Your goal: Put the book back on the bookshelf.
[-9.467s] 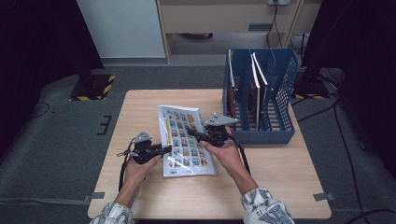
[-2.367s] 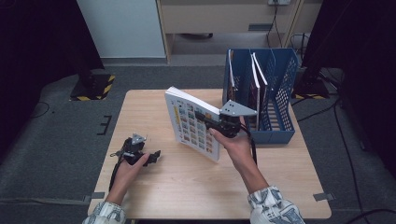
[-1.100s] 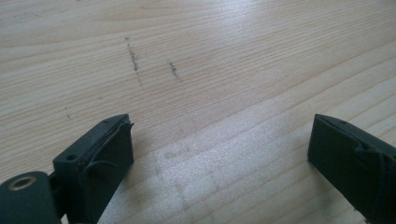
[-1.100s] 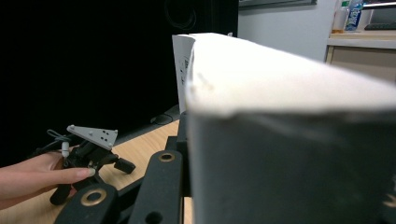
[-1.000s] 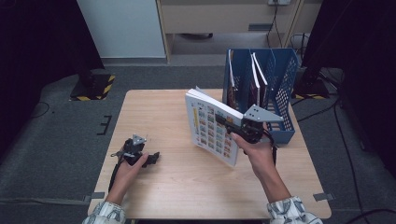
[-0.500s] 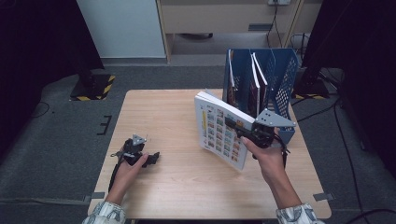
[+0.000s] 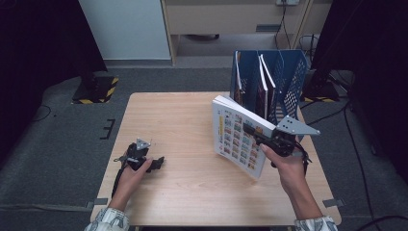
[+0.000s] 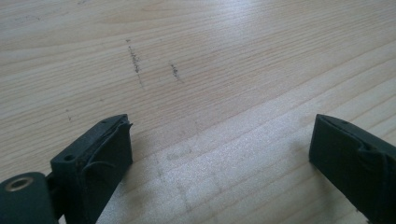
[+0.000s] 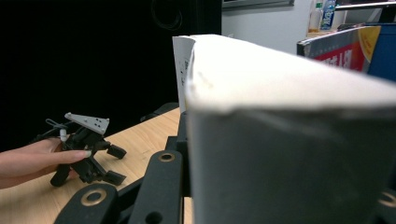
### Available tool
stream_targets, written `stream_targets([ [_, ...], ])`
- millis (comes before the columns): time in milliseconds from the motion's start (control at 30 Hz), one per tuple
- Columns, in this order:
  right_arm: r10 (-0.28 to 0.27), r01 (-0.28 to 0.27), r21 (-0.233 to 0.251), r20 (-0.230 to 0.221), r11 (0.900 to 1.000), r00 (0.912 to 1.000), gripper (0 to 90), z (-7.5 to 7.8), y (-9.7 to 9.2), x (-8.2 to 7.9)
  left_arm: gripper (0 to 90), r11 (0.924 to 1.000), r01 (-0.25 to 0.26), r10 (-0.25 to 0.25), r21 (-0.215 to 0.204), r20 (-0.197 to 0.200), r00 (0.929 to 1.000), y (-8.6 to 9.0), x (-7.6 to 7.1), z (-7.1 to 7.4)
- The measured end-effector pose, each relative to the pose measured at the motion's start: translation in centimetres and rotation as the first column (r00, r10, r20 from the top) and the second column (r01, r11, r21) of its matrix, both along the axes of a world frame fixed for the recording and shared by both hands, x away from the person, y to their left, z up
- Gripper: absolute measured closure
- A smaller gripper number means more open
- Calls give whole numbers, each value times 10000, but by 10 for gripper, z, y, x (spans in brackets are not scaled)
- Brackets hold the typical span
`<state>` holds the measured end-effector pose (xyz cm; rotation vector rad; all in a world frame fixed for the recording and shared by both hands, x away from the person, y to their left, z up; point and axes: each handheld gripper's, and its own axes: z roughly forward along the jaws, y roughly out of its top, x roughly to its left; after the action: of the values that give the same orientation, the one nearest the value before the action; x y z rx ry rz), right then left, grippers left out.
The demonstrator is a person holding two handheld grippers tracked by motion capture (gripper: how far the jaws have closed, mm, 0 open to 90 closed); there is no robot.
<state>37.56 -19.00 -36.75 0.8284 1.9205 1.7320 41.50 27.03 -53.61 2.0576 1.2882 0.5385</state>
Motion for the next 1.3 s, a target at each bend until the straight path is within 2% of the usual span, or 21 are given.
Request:
stream_targets([
  [433, -167, 167, -79, 1, 9998, 9999, 739, 1, -16, -8, 47, 10000, 28, -28, -11, 33, 10000, 0, 0, 0],
  [933, -642, 642, 104, -26, 9979, 9979, 739, 2, -41, -17, 46, 10000, 33, -33, -20, 54, 10000, 0, 0, -1],
  [1300, -1007, 1007, 62, -27, 9949, 9949, 739, 3, -59, -20, 45, 10000, 33, -33, -17, 54, 10000, 0, 0, -1],
])
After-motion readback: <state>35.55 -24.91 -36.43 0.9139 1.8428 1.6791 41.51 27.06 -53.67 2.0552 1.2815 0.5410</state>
